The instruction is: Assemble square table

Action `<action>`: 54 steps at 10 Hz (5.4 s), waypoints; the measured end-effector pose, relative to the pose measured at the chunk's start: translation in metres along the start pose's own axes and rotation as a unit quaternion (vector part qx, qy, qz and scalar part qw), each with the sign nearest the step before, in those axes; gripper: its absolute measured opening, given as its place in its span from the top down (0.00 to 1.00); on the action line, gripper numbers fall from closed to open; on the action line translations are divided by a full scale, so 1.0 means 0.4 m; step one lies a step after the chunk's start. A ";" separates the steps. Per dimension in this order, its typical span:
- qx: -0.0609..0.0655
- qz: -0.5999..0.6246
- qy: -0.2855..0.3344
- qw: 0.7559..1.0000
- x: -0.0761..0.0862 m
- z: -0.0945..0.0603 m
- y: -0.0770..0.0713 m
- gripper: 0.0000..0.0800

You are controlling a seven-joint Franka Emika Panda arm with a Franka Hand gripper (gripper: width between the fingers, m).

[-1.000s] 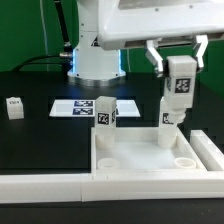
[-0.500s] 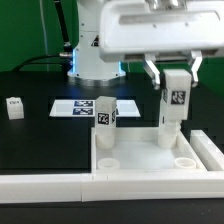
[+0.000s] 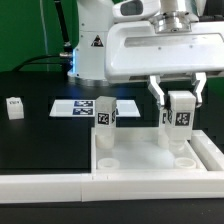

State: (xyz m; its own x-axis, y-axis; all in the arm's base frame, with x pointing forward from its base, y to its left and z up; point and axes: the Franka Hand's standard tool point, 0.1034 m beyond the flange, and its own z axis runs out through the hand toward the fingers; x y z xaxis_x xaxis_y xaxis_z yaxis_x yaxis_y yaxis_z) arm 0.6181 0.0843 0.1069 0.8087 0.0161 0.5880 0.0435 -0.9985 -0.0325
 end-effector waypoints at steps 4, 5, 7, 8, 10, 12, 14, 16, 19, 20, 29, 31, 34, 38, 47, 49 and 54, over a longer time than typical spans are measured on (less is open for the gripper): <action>0.004 -0.001 -0.003 1.000 -0.007 0.028 -0.017 0.64; 0.004 -0.001 -0.005 1.000 -0.010 0.033 -0.019 0.64; 0.005 -0.002 -0.009 1.000 -0.023 0.041 -0.022 0.64; 0.006 -0.004 -0.012 1.000 -0.032 0.045 -0.028 0.64; 0.006 -0.005 -0.015 1.000 -0.048 0.056 -0.033 0.64; 0.005 -0.006 -0.012 1.000 -0.049 0.057 -0.035 0.64; 0.005 -0.006 -0.012 1.000 -0.048 0.057 -0.035 0.64; 0.007 -0.006 -0.020 1.000 -0.055 0.060 -0.036 0.64; 0.007 -0.006 -0.020 1.000 -0.056 0.060 -0.036 0.26; 0.007 -0.006 -0.020 1.000 -0.056 0.060 -0.036 0.20; 0.026 0.010 -0.098 0.995 -0.042 0.051 -0.035 0.19; 0.045 0.018 -0.154 0.987 -0.030 0.053 -0.054 0.19; 0.070 0.024 -0.266 0.961 -0.048 0.045 -0.072 0.19; 0.035 0.035 -0.277 0.960 -0.020 0.060 -0.008 0.19; -0.005 0.184 -0.281 0.942 -0.026 0.060 -0.018 0.64; -0.033 0.304 -0.278 0.911 -0.023 0.063 -0.023 0.64; -0.091 0.625 -0.256 0.731 -0.027 0.070 -0.054 0.64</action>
Offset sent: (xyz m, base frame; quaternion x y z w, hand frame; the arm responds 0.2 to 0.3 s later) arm 0.0117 0.0054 -0.0081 -0.0053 0.0067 0.0084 0.9999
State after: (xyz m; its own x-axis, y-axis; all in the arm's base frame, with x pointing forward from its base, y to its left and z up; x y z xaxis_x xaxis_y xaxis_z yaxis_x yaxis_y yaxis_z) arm 0.6247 0.1072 0.0785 0.2647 -0.9452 -0.1912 -0.9595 -0.2383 -0.1503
